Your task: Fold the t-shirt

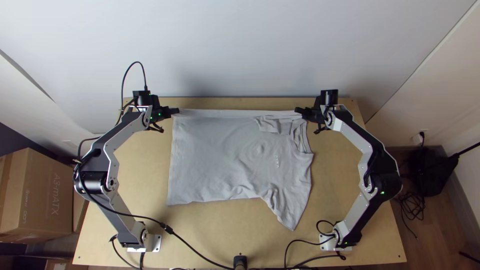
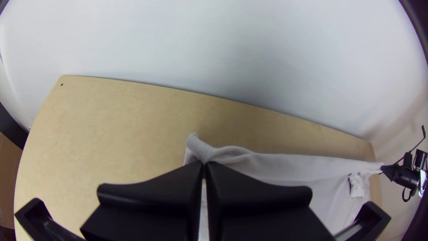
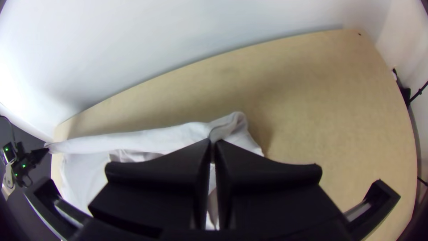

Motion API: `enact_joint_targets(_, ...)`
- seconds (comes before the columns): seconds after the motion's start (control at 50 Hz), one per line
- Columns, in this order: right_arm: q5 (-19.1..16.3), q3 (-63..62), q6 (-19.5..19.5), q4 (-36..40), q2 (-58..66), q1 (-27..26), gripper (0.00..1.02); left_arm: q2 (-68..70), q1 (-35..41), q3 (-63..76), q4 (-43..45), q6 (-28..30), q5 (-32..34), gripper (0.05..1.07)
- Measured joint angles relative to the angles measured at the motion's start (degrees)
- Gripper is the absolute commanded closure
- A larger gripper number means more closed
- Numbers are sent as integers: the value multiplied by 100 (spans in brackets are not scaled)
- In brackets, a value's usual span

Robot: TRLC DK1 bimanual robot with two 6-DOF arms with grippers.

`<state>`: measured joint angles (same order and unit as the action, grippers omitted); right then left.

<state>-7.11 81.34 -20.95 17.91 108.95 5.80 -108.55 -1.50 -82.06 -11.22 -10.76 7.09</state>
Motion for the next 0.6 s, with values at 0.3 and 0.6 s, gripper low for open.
enact_joint_targets(0.3,0,-911,0,-105,-516,-31,100,570,17,918,380,-42,13,105)
enact_joint_targets(0.6,-22,-1718,-2,-501,-664,-31,100,872,26,1875,708,-83,44,105)
